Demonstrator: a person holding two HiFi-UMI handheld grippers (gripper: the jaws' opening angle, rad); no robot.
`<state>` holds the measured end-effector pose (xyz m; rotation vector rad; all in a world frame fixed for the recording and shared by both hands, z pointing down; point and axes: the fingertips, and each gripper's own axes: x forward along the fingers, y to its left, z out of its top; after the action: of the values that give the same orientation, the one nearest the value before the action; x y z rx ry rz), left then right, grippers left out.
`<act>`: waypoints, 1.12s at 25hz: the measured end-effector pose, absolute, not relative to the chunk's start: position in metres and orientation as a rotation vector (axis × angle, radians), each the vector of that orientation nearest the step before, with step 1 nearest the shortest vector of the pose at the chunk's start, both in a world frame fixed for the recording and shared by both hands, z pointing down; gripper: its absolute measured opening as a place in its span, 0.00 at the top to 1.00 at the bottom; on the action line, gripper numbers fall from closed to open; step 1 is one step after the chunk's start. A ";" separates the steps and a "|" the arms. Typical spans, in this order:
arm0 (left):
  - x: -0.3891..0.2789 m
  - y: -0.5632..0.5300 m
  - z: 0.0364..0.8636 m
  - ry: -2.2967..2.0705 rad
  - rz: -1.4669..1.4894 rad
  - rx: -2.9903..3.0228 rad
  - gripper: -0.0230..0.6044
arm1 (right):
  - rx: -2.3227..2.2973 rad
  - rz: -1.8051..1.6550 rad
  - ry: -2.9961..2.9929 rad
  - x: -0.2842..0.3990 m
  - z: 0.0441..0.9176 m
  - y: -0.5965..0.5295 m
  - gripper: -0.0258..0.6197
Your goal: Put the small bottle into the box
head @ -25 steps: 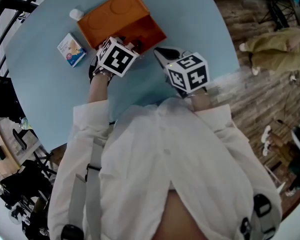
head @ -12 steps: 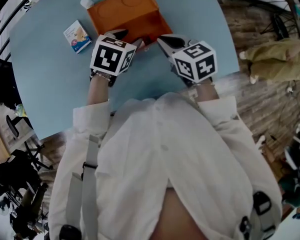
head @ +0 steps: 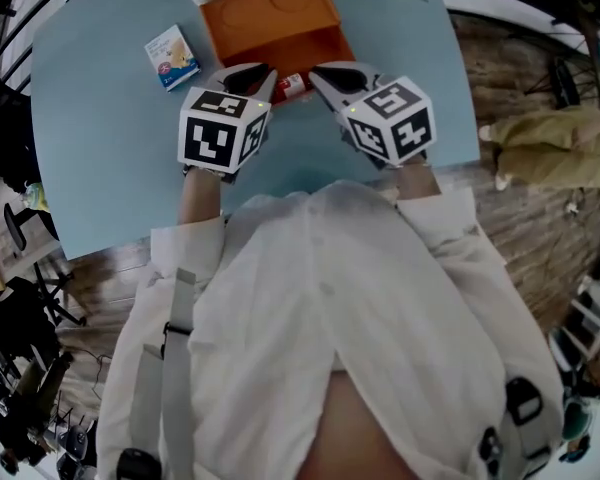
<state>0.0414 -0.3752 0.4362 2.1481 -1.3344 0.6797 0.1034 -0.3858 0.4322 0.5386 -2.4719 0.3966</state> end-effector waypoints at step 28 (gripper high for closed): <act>0.061 -0.330 0.463 -1.205 0.679 2.165 0.96 | 0.372 0.326 -2.414 0.100 0.444 -0.351 0.96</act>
<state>0.0614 -0.3304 0.4625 2.1646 -1.2054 0.6794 0.0995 -0.3505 0.4441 0.3717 -2.4140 0.3265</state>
